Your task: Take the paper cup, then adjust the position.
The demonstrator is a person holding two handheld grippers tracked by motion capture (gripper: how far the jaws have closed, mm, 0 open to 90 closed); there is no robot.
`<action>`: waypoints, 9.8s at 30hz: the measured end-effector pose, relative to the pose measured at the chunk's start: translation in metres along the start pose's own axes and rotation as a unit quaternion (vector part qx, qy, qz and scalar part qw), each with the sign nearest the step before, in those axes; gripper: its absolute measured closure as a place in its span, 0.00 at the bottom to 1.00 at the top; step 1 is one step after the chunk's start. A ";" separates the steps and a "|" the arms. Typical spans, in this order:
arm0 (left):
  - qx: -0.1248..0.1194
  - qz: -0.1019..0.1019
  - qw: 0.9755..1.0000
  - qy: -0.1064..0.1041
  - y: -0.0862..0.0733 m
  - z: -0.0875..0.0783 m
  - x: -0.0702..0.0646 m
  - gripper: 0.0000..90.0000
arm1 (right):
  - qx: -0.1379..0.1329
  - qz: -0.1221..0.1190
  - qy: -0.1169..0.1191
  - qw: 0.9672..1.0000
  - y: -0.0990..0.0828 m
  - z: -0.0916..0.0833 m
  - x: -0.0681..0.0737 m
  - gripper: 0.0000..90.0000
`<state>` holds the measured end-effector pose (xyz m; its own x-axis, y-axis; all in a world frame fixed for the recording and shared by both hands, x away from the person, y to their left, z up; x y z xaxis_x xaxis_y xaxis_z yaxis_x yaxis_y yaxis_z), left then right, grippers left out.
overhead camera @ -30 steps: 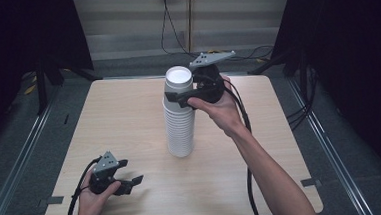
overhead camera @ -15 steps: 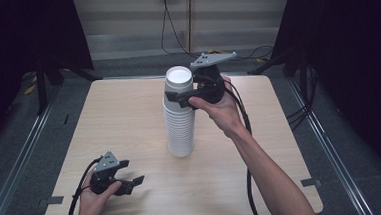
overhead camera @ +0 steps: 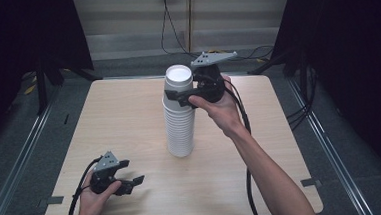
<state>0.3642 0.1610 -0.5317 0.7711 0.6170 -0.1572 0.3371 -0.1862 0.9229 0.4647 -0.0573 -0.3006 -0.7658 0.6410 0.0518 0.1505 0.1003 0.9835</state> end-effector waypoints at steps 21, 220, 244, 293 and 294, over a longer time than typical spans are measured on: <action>-0.008 -0.009 1.000 0.002 0.001 -0.001 0.003 0.19 | -0.053 0.010 -0.003 0.999 0.018 -0.007 0.001 0.20; -0.062 0.050 0.976 -0.201 0.064 0.071 -0.096 0.07 | -0.022 0.110 0.132 0.985 -0.168 -0.051 0.073 0.22; -0.038 0.070 0.975 -0.209 0.061 0.069 -0.094 0.13 | -0.018 0.126 0.123 0.984 -0.166 -0.056 0.068 0.17; 0.019 0.099 0.976 -0.191 0.069 0.054 -0.079 0.16 | 0.060 0.092 0.136 0.985 -0.168 -0.079 0.055 0.16; 0.025 0.103 0.976 -0.192 0.068 0.054 -0.080 0.16 | 0.067 0.086 0.137 0.984 -0.169 -0.079 0.055 0.16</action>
<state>0.3550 0.0581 -0.4749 0.9676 0.2326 -0.0982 0.1712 -0.3186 0.9323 0.3477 -0.0990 -0.4506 -0.8591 0.4289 0.2794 0.3602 0.1186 0.9253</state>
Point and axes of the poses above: each handheld gripper's, and its own axes: z roughly forward along the jaws, y roughly out of its top, x roughly to its left, the point moved 7 cm from there along z, roughly forward along the jaws, and after that the axes turned 14 degrees about -x, right-handed, at the moved point
